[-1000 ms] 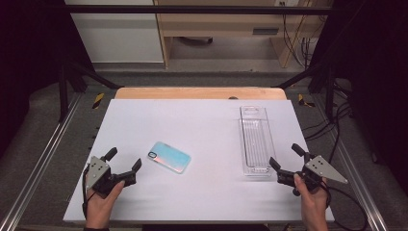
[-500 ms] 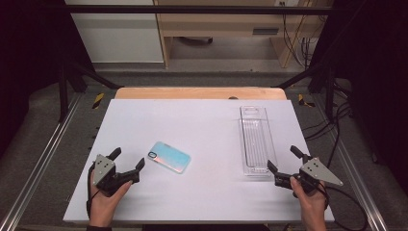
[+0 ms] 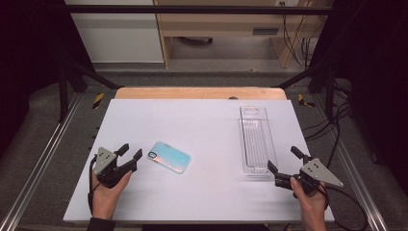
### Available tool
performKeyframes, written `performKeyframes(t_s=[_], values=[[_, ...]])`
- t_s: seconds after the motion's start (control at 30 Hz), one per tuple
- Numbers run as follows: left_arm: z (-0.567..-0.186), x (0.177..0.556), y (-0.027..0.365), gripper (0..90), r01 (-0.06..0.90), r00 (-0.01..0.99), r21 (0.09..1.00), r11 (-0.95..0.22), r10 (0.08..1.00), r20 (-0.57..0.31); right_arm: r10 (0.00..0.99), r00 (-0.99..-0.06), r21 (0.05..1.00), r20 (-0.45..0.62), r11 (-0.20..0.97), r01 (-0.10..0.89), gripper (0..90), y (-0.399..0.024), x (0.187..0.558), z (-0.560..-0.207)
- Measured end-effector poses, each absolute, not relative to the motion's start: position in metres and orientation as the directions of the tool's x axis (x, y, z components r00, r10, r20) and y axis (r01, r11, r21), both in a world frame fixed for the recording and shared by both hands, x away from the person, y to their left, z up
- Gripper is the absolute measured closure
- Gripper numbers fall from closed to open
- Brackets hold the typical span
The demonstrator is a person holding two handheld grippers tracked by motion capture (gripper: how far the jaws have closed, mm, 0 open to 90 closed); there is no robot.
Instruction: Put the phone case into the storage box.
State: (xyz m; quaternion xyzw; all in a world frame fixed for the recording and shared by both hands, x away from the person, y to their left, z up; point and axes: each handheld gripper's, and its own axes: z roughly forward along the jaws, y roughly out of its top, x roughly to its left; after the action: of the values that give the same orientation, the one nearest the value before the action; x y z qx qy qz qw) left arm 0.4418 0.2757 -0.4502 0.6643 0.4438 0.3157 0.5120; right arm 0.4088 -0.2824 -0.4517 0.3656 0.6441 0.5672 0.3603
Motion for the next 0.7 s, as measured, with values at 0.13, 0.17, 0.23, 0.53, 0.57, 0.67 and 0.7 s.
performKeyframes(t_s=[0.13, 0.17, 0.23, 0.53, 0.57, 0.67, 0.7], values=[[-0.448, 0.455, 0.278, 61.2, 0.302, 0.399, 0.948, -0.099, 0.916, -0.032, 0.88, -0.471, 0.994, -0.058, 0.097, 0.06, 3.6, -0.282, 0.409, -0.452], [-0.448, 0.458, 0.278, 69.0, 0.312, 0.396, 0.945, -0.102, 0.918, -0.032, 0.881, -0.47, 0.994, -0.057, 0.096, 0.059, 3.6, -0.281, 0.409, -0.452], [-0.447, 0.465, 0.278, 72.3, 0.323, 0.394, 0.939, -0.117, 0.919, -0.021, 0.88, -0.473, 0.994, -0.056, 0.096, 0.06, 3.6, -0.281, 0.41, -0.452], [-0.447, 0.493, 0.268, 90.0, 0.389, 0.398, 0.907, -0.164, 0.918, -0.005, 0.883, -0.466, 0.993, -0.062, 0.103, 0.064, 3.7, -0.279, 0.409, -0.452], [-0.447, 0.496, 0.267, 90.0, 0.389, 0.399, 0.906, -0.164, 0.917, -0.005, 0.883, -0.464, 0.993, -0.063, 0.103, 0.061, 3.7, -0.28, 0.409, -0.452], [-0.446, 0.504, 0.261, 90.0, 0.4, 0.406, 0.897, -0.185, 0.914, 0.008, 0.886, -0.46, 0.993, -0.063, 0.102, 0.062, 3.7, -0.28, 0.409, -0.452], [-0.446, 0.506, 0.26, 90.0, 0.403, 0.408, 0.897, -0.181, 0.913, 0.001, 0.888, -0.455, 0.993, -0.063, 0.104, 0.064, 3.7, -0.281, 0.408, -0.452]])
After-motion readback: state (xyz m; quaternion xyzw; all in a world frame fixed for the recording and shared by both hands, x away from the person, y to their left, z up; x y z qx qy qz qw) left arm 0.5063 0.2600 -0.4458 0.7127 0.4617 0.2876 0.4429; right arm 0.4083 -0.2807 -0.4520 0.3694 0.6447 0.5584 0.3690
